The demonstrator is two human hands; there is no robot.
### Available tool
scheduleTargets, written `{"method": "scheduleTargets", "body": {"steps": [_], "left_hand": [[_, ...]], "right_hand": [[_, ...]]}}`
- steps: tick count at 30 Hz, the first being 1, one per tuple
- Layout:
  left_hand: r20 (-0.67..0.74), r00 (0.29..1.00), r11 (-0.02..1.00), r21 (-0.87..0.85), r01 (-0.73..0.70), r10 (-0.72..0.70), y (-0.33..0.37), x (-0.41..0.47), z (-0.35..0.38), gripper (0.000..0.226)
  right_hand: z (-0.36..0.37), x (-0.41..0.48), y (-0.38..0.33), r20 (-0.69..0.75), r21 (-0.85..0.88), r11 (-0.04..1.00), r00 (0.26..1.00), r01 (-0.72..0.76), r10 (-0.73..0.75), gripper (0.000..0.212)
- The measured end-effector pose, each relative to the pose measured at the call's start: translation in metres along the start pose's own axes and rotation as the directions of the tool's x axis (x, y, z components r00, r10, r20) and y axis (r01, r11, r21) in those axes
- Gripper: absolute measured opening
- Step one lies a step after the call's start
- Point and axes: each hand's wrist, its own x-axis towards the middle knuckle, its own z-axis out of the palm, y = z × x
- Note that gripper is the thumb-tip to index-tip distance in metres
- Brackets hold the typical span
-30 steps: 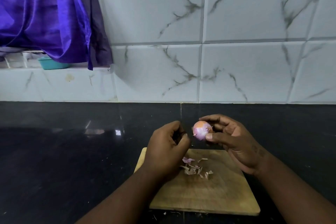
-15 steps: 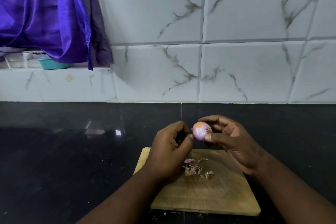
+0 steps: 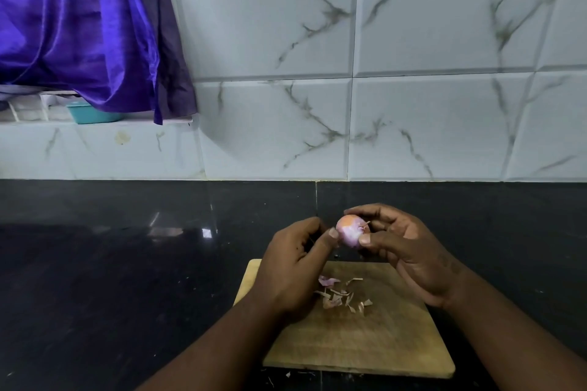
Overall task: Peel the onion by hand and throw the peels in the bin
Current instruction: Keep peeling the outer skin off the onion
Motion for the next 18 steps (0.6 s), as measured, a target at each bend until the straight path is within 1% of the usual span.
{"method": "scheduleTargets", "body": {"steps": [3, 4, 7, 10, 11, 13, 15, 18], "left_hand": [[0.035, 0.999, 1.000, 0.010, 0.000, 0.000, -0.005, 0.002, 0.002, 0.019], [0.037, 0.999, 1.000, 0.022, 0.006, -0.007, -0.007, 0.003, 0.002, 0.017], [0.029, 0.999, 0.998, 0.048, 0.029, -0.031, -0.010, 0.004, 0.001, 0.018], [0.044, 0.995, 0.986, 0.142, 0.087, -0.094, -0.012, 0.005, 0.001, 0.017], [0.054, 0.992, 0.980, 0.168, 0.106, -0.116, -0.011, 0.005, 0.000, 0.016], [0.075, 0.989, 0.977, 0.184, 0.109, -0.125, -0.010, 0.003, 0.001, 0.014], [0.059, 0.995, 0.989, 0.132, 0.069, -0.078, -0.006, 0.001, 0.000, 0.020], [-0.003, 1.000, 0.999, -0.035, 0.002, -0.002, 0.001, 0.001, -0.001, 0.036]], "right_hand": [[0.000, 0.001, 0.001, -0.022, 0.056, 0.998, 1.000, 0.004, -0.003, 0.042], [0.000, 0.002, 0.001, -0.025, 0.075, 0.997, 1.000, 0.007, -0.005, 0.041], [-0.001, 0.002, 0.001, -0.017, 0.111, 0.994, 1.000, 0.014, -0.012, 0.040], [-0.002, 0.002, -0.002, 0.005, 0.167, 0.986, 1.000, 0.005, -0.006, 0.046], [-0.002, 0.001, -0.003, 0.009, 0.172, 0.985, 1.000, 0.002, -0.003, 0.048], [-0.003, 0.001, -0.002, 0.002, 0.154, 0.988, 1.000, -0.014, 0.013, 0.046], [-0.004, 0.002, 0.000, 0.001, 0.132, 0.991, 1.000, -0.026, 0.026, 0.044], [-0.003, 0.001, 0.001, 0.016, 0.121, 0.992, 0.999, -0.037, 0.036, 0.042]]}}
